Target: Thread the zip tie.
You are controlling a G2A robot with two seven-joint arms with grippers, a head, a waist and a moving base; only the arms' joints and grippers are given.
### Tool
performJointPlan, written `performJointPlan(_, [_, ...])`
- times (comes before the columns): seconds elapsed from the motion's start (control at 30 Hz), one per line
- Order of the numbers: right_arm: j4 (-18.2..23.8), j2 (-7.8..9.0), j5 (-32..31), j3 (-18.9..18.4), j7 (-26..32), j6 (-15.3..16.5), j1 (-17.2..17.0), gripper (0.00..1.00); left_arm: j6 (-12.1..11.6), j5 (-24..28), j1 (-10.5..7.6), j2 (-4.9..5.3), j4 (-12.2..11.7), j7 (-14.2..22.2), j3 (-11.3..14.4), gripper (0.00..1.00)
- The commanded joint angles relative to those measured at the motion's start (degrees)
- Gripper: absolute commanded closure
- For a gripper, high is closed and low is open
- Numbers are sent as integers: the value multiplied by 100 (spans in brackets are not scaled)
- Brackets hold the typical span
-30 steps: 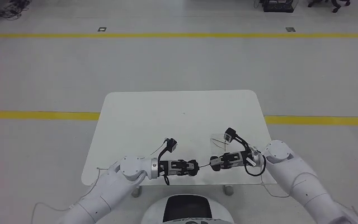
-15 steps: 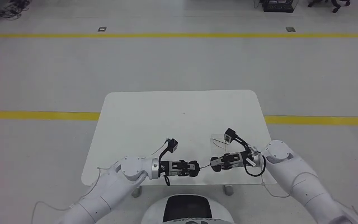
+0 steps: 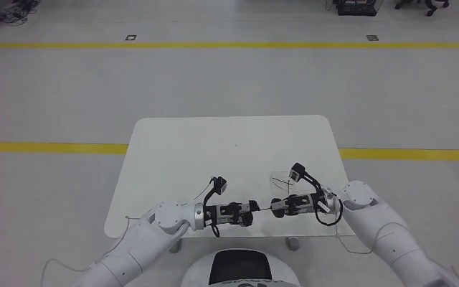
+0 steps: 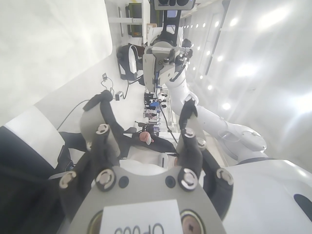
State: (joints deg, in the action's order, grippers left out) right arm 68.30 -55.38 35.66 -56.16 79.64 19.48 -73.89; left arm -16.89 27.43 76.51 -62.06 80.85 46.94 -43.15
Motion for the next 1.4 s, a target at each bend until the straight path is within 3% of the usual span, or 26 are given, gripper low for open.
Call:
performJointPlan(0.0, [2, -20, -36, 20, 0, 0, -8, 100, 18, -73, -14, -4, -4, -80, 15, 0])
performJointPlan(0.77, [183, -33, -520, 101, -330, -155, -68, 100, 83, 14, -50, -51, -55, -342, 113, 0])
performJointPlan(0.9, [295, -38, -647, 114, -594, -227, -119, 100, 126, -26, -31, -60, -4, -478, 139, 0])
performJointPlan(1.37, [372, -46, -761, 78, -853, -276, -169, 100, 143, 7, -33, -51, -13, -444, 152, 0])
